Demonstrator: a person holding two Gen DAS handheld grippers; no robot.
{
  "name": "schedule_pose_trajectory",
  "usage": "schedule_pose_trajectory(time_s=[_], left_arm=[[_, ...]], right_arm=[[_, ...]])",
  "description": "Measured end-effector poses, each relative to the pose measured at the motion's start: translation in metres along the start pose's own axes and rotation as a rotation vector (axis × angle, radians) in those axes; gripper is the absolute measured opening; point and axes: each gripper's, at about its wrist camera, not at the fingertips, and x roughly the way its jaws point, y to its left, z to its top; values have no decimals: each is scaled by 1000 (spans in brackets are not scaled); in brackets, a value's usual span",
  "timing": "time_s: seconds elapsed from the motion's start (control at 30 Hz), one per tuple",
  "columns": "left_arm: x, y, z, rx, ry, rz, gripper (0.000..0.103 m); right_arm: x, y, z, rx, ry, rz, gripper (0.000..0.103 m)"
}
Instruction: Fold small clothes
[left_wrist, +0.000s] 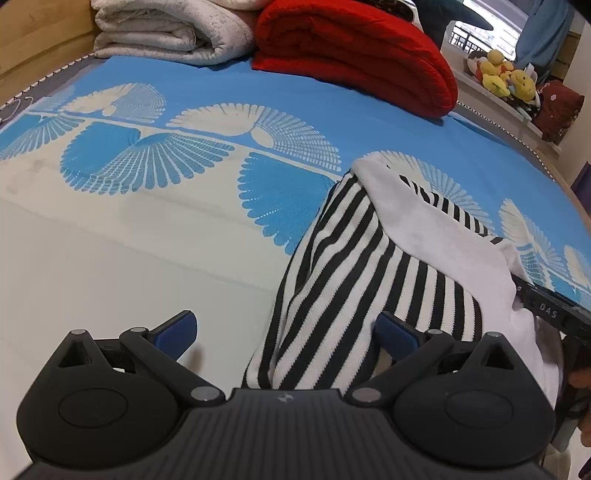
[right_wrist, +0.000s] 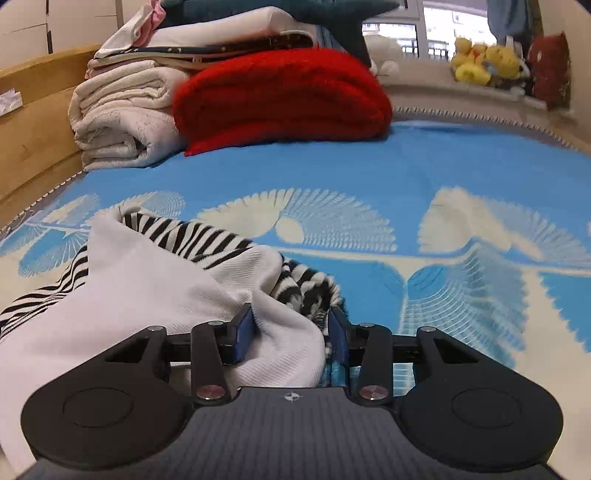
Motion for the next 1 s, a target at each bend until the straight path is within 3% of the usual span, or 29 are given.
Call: schedule_pose_trajectory(time_s=[0.07,0.17,0.23,0.33,0.5,0.63,0.73,0.9,1.0], left_arm=[[-1,-2,2,-3,-4,2,103],[-12,-9,0,26,-28,-14,103],[-25,-16,-7,80,-59,-9,103],[-51,-25,-28,129,-90,-5,103],[-103,-33,-83,133,-100,-56,103],[-122,-40,-140,238,-123,52,103],[-123,-39,-159,246,-102,54,103],[-128,-42,-168,272,-170,83,103],[-118,-40,-165,267,-143,68,103]], right_arm=[[-4,4,7,1,12,-15,45],[-43,12,26,10,-12,-44,53],[-78,20,29,-7,-47,-56,75],[-136,42,15,1,-73,-82,87],[-210,79,-62,-9,-54,-94,92],[-233,95,-112,-9,-26,-157,93],[-235,103,-121,-33,-24,-148,93],[-238,108,-125,-110,-93,-183,93],[-235,104,-124,-88,-89,-177,93]])
